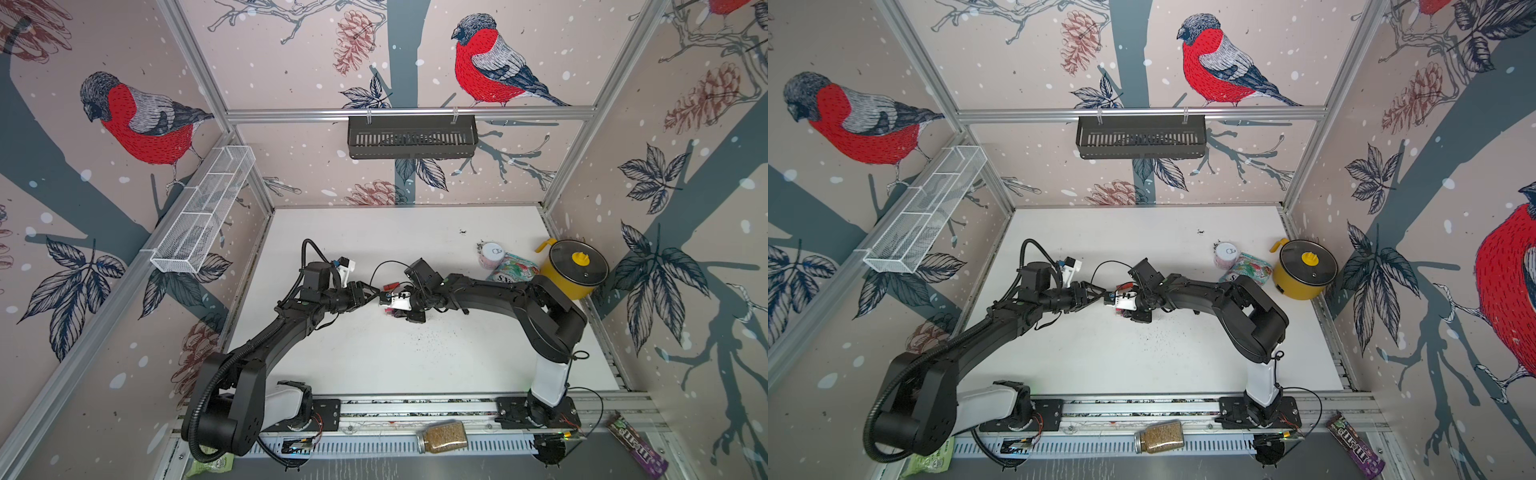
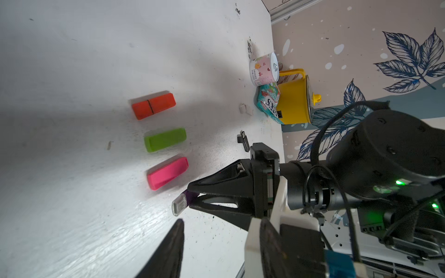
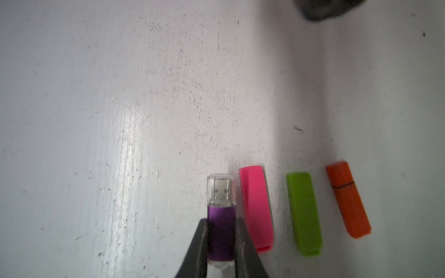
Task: Close the usb drive cover
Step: Place the USB drive at the center of the board.
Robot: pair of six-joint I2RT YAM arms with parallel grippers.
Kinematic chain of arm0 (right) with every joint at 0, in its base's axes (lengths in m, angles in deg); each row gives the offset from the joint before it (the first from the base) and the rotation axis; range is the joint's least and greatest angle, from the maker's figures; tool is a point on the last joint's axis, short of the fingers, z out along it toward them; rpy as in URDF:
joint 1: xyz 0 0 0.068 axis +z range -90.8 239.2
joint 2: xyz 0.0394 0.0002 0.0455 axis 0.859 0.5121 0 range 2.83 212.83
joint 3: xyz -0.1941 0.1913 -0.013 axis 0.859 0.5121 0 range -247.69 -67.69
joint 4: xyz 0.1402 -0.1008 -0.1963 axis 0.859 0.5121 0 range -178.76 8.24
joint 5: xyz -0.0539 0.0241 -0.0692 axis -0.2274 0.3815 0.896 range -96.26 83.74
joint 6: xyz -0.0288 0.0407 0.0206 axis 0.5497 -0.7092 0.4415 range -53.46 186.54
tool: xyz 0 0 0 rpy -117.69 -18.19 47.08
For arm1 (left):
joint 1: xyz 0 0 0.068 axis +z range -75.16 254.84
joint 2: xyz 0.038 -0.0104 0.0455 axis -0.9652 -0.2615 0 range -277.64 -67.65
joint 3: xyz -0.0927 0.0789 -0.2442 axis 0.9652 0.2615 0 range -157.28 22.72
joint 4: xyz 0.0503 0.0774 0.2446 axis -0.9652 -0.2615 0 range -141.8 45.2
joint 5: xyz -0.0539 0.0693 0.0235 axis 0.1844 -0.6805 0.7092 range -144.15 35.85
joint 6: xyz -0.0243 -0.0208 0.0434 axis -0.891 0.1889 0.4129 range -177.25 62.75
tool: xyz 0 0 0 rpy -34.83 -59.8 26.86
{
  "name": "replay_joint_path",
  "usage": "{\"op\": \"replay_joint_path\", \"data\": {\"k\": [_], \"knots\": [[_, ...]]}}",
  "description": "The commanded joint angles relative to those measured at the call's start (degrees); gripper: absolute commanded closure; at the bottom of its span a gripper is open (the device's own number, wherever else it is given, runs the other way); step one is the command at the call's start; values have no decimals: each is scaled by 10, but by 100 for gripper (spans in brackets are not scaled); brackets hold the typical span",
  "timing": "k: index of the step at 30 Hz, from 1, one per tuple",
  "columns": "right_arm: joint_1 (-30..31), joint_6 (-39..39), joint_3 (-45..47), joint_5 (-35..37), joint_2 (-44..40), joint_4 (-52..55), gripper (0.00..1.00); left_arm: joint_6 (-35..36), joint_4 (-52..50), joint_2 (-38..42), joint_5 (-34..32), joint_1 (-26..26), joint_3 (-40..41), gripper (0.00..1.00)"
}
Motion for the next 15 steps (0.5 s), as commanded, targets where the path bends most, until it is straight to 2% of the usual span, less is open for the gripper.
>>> {"op": "replay_joint_path", "data": {"k": [1,6,9,13,15], "knots": [[3,8,-7,11,8,11,84,18,-33,15,-23,5,2,50],[9,14,-15,23,20,25,82,20,-49,26,-36,10,2,50],[14,14,-18,24,25,29,76,19,-49,29,-35,10,3,50],[15,13,-16,31,19,26,62,19,-49,34,-33,11,3,50],[13,11,-12,34,7,23,61,18,-50,38,-32,10,2,50]]}}
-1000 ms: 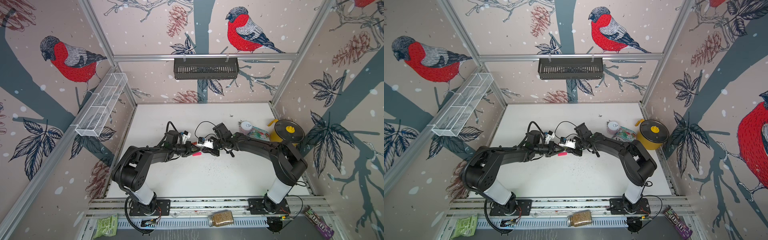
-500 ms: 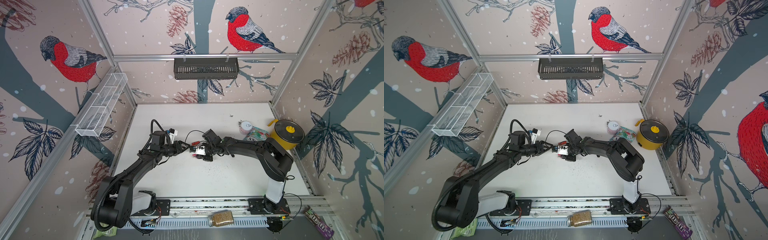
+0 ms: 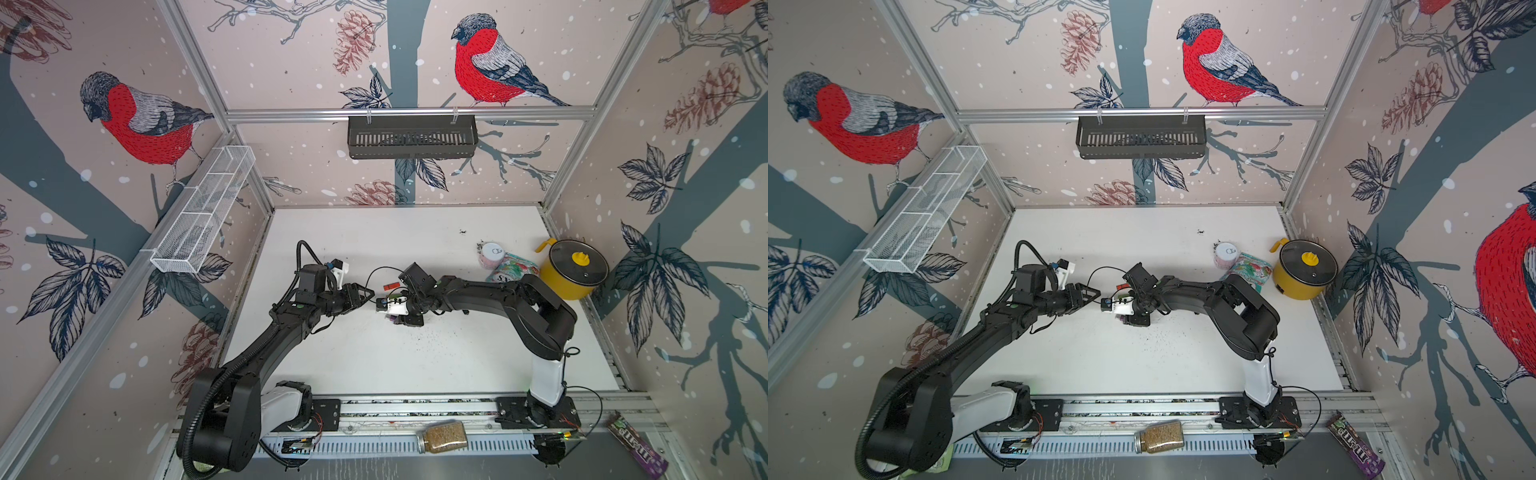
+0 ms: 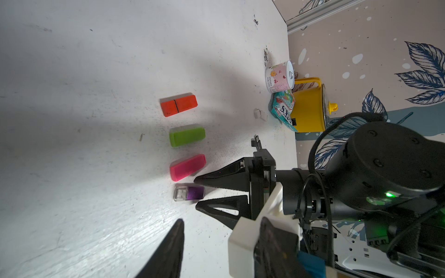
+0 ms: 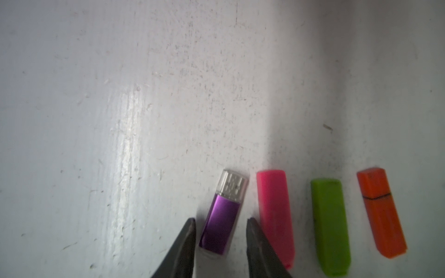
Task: Close the usb drive cover
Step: Place the USB drive at the center of the board, then pick up the cover from the center of the board.
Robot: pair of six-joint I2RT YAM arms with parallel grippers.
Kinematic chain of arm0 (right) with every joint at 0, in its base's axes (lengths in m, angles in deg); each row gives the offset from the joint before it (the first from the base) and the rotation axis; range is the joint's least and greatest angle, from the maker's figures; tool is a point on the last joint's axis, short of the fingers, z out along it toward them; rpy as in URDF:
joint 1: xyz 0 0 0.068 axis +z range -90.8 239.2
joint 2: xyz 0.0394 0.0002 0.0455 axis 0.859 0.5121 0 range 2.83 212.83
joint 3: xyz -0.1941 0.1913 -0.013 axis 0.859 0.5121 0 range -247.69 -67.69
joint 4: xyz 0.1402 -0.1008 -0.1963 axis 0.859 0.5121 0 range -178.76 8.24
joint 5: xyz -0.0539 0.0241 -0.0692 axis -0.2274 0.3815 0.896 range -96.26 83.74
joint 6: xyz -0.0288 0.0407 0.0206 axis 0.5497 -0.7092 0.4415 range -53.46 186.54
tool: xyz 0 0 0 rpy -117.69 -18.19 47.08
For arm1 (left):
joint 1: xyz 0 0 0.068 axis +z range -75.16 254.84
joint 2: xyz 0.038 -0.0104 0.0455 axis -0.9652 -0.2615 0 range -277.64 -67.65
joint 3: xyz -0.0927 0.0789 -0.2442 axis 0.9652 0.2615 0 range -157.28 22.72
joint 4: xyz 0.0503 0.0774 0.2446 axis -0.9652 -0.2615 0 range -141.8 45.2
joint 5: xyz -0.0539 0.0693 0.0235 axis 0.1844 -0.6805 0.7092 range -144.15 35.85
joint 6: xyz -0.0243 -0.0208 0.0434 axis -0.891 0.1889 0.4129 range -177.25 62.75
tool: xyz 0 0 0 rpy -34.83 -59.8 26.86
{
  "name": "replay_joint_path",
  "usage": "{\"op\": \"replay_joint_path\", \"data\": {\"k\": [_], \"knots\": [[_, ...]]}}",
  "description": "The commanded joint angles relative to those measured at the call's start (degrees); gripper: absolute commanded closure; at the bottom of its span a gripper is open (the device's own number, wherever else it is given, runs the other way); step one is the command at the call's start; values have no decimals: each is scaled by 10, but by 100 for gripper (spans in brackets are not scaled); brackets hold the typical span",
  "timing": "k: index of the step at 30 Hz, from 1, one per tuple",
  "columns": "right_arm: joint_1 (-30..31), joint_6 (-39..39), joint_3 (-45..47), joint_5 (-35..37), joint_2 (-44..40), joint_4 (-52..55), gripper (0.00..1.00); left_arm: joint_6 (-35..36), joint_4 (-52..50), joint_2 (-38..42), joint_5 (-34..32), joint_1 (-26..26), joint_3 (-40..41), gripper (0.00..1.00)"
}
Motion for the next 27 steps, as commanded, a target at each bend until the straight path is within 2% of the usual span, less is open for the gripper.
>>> {"op": "replay_joint_path", "data": {"k": [1,6,10,16,20,27], "knots": [[-4,-5,3,8,-24,-5,61,5,-4,8,1,2,-1,50],[-46,-23,23,-6,-92,-1,60,5,-1,11,11,1,-9,50],[-109,-14,71,3,-150,33,58,-4,25,2,30,-8,-10,50],[-195,22,141,41,-211,62,56,-17,62,-46,15,-84,-40,50],[-215,42,159,67,-214,69,53,-32,91,-79,16,-107,-50,50],[-217,48,182,118,-198,47,52,-28,88,-96,16,-110,-55,50]]}}
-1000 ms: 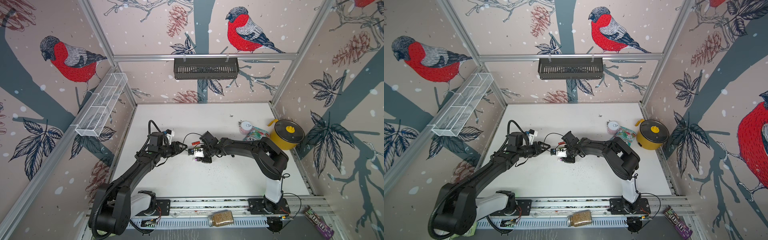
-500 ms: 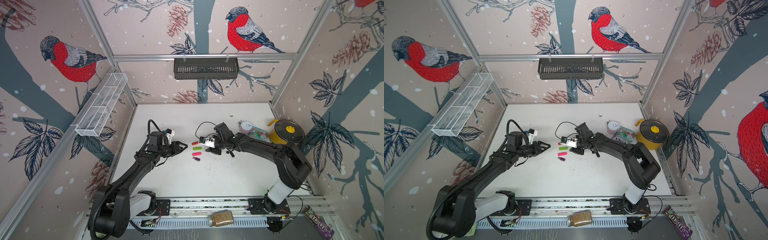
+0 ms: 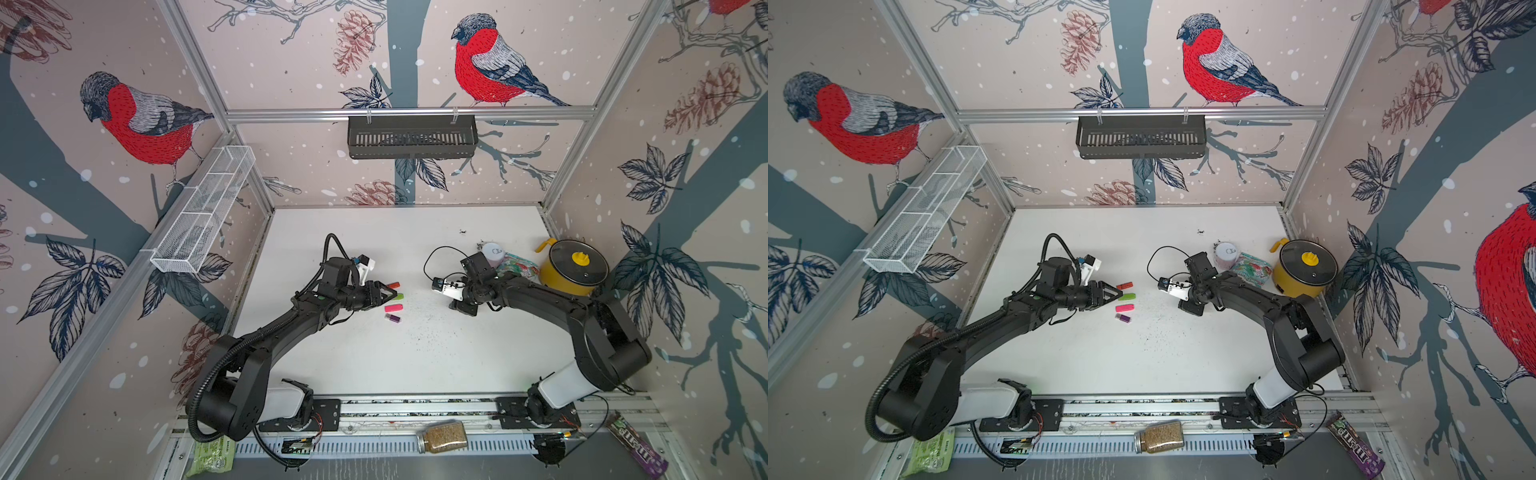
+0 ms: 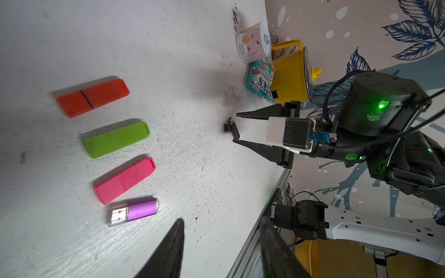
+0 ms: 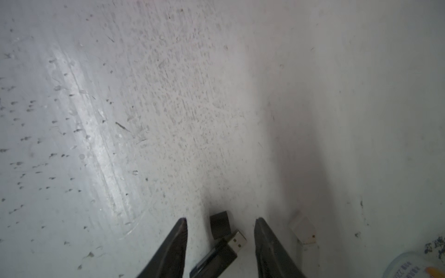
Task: Close the usb drive cover
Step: Pick up the cover from the center of the board.
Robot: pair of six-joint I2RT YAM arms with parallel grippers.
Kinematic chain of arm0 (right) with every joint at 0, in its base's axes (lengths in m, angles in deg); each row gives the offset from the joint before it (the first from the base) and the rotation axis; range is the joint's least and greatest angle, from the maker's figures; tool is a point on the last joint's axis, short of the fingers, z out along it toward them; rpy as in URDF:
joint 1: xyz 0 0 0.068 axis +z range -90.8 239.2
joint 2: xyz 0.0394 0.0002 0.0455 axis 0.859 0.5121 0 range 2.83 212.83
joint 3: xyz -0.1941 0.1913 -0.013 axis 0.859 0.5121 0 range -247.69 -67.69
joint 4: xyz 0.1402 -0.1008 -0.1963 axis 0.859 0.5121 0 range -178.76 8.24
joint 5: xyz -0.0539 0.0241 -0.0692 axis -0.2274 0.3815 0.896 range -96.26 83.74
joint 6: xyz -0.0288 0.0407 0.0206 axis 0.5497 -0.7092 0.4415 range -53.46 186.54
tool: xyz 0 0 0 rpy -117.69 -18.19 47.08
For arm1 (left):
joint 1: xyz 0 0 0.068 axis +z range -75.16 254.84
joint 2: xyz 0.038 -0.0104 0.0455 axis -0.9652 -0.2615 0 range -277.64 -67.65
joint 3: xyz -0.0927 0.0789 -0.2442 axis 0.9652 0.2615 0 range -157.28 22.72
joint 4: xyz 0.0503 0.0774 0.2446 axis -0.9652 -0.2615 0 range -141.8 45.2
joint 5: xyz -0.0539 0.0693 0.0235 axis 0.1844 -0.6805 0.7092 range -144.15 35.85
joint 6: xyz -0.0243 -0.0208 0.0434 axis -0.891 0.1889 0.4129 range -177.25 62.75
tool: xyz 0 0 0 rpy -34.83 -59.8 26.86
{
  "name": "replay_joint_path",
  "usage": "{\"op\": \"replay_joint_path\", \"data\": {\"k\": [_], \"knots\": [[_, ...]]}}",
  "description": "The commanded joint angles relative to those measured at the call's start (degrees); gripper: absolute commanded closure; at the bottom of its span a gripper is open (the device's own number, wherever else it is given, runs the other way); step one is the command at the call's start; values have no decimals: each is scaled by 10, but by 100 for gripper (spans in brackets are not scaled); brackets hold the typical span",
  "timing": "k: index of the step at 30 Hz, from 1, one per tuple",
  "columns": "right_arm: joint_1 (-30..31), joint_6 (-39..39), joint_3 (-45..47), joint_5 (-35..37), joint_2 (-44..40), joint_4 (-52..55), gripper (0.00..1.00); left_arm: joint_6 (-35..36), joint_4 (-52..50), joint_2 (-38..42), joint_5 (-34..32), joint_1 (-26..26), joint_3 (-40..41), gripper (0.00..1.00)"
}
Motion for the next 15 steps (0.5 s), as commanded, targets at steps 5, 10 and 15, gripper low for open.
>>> {"op": "replay_joint_path", "data": {"k": [5,10,15], "knots": [[-3,1,20,58,0,-18,52,2,20,-9,3,-1,2,50],[-13,2,31,81,-6,-24,51,4,23,-15,5,-1,2,50],[-19,-4,33,94,1,-36,51,4,23,-14,5,-1,5,50]]}}
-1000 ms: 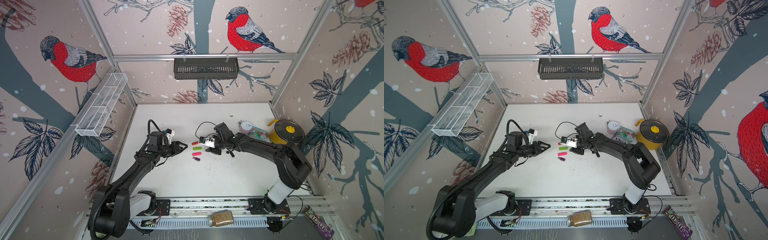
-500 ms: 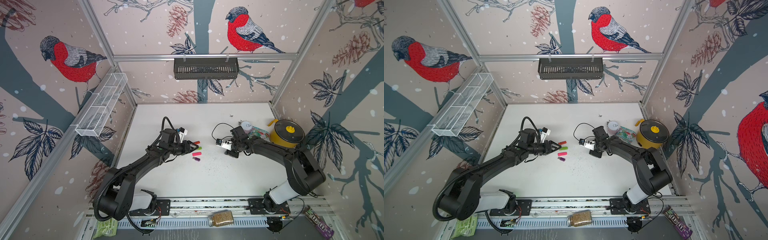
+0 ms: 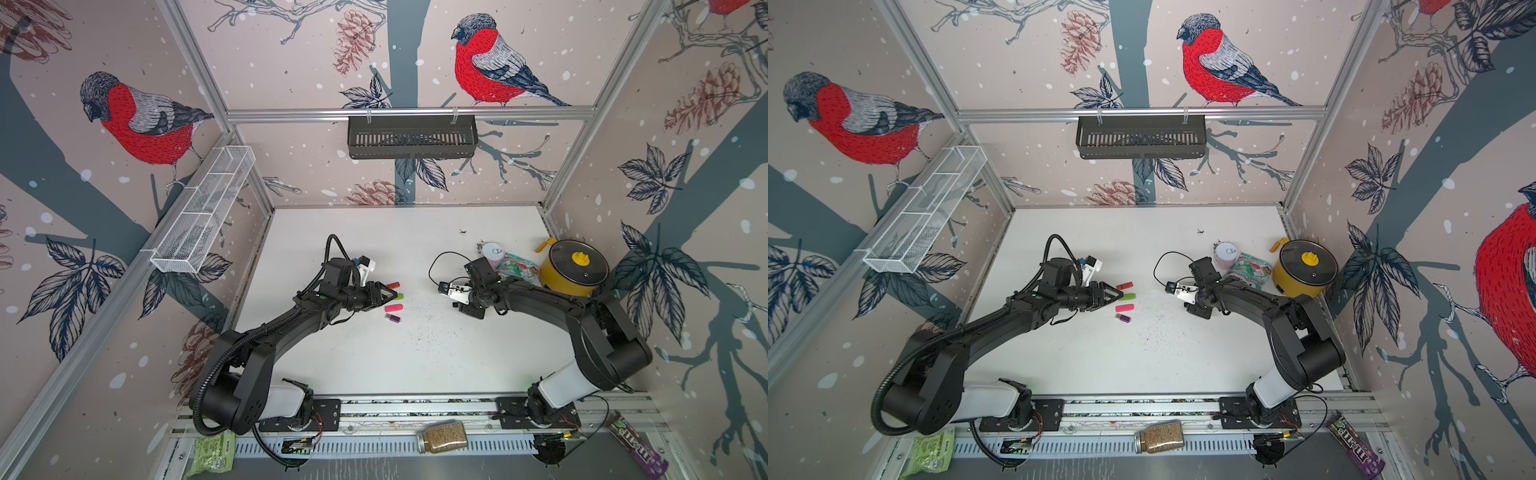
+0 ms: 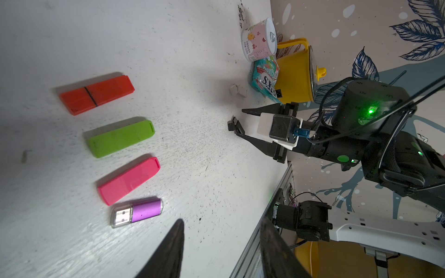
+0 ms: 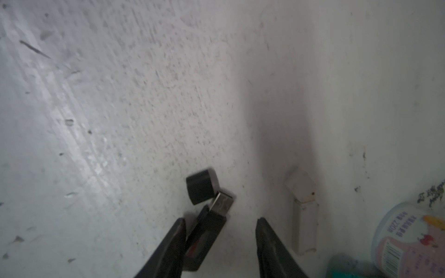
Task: Close the usb drive cover
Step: Pick up the cover from the center of the board.
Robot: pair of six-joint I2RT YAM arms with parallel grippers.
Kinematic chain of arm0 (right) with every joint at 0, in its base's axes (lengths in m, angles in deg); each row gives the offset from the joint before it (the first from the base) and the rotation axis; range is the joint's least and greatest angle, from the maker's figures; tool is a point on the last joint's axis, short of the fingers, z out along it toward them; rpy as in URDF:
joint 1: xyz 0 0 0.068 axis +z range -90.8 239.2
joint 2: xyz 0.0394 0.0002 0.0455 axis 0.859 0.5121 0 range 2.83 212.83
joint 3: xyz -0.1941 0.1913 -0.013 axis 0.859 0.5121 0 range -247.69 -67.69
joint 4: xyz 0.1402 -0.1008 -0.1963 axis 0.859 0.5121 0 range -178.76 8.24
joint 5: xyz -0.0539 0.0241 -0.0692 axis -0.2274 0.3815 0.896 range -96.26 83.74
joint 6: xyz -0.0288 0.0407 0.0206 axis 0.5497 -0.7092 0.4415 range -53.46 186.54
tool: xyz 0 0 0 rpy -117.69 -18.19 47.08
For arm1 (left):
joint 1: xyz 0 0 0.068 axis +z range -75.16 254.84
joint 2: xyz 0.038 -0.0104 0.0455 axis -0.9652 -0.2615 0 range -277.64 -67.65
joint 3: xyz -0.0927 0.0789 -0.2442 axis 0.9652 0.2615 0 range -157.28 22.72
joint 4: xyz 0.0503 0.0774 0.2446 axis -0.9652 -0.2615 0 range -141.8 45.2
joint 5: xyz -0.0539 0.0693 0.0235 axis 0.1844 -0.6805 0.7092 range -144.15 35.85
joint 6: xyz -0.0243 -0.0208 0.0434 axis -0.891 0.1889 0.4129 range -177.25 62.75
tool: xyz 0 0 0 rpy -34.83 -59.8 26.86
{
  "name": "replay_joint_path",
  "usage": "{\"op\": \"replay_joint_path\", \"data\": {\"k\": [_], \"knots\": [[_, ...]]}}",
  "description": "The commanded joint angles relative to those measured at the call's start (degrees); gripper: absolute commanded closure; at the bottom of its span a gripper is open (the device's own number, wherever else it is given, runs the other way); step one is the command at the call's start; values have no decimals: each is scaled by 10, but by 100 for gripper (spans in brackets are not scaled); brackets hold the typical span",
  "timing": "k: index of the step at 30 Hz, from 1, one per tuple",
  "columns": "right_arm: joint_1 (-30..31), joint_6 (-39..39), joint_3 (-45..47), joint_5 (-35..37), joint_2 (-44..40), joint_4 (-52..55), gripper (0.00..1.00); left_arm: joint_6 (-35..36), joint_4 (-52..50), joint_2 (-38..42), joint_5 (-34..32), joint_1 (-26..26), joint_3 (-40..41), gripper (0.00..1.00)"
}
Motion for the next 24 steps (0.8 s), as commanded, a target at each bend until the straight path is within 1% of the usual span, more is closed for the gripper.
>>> {"op": "replay_joint_path", "data": {"k": [1,11,17,24], "knots": [[-1,-8,-2,17,5,-18,51,4,19,0,5,-1,2,50],[18,-31,-4,11,34,-55,50,2,18,7,2,-1,6,49],[40,-44,-10,-12,40,-38,51,2,18,10,2,0,9,50],[58,-66,5,3,31,-26,50,1,18,11,3,-1,12,50]]}}
